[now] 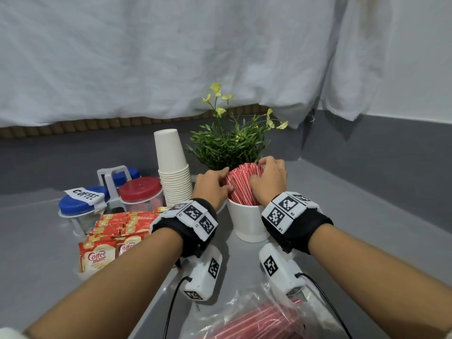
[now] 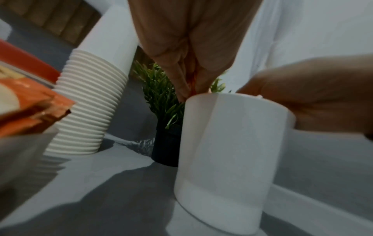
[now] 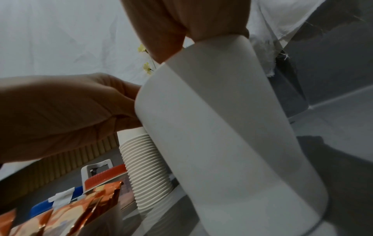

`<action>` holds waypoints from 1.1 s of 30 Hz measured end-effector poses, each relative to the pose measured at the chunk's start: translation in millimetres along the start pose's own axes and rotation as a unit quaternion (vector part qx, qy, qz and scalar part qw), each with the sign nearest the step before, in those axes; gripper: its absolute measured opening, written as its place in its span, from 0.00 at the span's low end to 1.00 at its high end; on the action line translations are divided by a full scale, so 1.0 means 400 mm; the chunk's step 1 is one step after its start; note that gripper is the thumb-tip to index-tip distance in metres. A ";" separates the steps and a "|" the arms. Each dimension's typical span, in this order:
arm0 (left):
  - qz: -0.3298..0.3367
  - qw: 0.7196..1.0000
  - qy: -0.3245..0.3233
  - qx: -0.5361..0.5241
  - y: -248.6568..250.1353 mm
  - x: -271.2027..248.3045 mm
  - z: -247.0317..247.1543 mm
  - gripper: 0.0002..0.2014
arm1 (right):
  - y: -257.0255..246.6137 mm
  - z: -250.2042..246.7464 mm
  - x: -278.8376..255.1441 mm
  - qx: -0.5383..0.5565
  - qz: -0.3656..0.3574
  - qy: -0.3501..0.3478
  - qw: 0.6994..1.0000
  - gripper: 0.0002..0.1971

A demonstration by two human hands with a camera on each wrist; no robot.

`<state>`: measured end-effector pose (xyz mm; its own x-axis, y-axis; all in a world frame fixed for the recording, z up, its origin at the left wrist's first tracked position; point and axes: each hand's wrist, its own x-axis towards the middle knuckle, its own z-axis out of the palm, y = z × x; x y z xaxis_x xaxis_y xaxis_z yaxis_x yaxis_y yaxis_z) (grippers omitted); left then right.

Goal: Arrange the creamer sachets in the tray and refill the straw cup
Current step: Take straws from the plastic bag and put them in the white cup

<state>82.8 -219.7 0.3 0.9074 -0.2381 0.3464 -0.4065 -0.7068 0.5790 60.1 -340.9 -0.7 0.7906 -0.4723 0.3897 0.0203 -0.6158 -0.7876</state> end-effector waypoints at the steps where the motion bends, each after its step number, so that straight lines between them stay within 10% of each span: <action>1: 0.018 0.999 -0.002 0.031 0.004 -0.001 0.002 0.26 | -0.005 -0.002 0.001 -0.018 0.011 -0.025 0.999 0.18; 12: 0.069 0.994 -0.029 0.084 0.004 -0.014 0.011 0.25 | 0.000 -0.023 0.019 -0.148 -0.061 -0.264 0.951 0.34; 33: 0.018 1.000 -0.016 -0.020 0.115 -0.186 -0.106 0.24 | -0.010 -0.186 -0.100 0.118 -0.061 -0.051 0.990 0.08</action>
<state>-7.8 -206.3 32.7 0.8951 -0.2838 0.3438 -0.4415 -0.6709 0.5958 -17.3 -366.5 22.3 0.8307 -0.3309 0.4478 0.2520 -0.4936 -0.8324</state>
